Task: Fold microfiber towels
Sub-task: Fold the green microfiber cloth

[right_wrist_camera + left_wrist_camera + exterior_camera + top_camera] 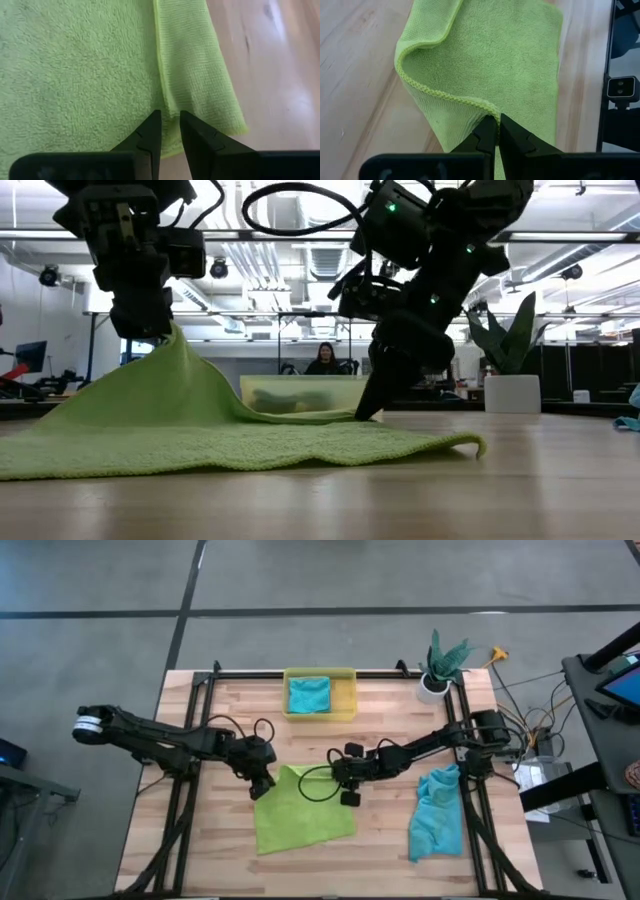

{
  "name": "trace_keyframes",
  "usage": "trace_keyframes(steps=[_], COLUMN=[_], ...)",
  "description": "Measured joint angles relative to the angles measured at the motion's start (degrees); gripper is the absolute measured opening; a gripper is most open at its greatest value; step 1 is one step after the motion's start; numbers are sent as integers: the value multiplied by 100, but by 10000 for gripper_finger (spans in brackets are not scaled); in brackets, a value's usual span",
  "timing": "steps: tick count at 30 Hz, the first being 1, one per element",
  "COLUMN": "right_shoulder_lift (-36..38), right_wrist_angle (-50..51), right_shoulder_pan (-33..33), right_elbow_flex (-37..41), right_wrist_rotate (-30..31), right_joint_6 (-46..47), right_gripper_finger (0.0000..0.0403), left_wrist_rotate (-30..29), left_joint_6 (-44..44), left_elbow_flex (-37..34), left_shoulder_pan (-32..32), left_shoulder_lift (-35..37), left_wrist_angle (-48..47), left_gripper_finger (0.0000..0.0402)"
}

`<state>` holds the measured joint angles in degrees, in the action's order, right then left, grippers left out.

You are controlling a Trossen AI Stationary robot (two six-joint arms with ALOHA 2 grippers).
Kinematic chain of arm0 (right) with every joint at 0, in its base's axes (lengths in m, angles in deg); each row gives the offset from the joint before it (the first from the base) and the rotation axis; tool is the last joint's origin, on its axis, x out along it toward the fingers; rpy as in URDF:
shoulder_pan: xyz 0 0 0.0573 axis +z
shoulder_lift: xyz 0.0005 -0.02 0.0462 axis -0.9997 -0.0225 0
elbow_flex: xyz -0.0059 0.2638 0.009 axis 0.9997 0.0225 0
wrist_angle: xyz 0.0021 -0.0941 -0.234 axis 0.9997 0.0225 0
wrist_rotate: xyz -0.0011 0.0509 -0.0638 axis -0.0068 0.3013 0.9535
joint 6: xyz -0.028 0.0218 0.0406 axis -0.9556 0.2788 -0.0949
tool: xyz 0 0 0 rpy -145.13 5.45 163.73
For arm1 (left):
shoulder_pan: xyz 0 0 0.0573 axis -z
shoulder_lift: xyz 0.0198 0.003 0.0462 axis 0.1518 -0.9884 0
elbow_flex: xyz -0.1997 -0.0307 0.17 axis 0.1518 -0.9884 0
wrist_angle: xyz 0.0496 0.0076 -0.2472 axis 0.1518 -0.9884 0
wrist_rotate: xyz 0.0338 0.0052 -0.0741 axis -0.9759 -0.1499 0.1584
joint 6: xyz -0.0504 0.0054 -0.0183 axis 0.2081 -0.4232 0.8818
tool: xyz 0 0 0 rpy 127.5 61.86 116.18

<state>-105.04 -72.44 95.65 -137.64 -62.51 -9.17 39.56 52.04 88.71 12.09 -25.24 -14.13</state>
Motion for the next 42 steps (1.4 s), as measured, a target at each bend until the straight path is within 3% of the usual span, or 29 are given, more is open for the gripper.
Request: trace_keyframes(steps=[15,23,28,36,42], right_shoulder_lift=[22,-13,-13,37,37], right_wrist_angle=[-405,-404,-373,599,1430], right_shoulder_pan=[-98,-111,-125,-136,-175], right_elbow_flex=[405,126,-135,-851,-1380], right_wrist_rotate=[17,-14,-11,-5,60], right_joint_6=[408,412,486,444,-153], right_gripper_finger=[63,14,9,9,9], left_wrist_rotate=[0,0,0,48,23], left_joint_6=[9,0,2,-265,-1053], left_elbow_flex=[0,-15,-20,-28,-42], left_shoulder_pan=[-2,0,-1,25,35], left_shoulder_lift=[-2,-2,-2,-2,-2], left_wrist_angle=[19,4,-5,-419,-1611], left_gripper_finger=[0,0,0,0,0])
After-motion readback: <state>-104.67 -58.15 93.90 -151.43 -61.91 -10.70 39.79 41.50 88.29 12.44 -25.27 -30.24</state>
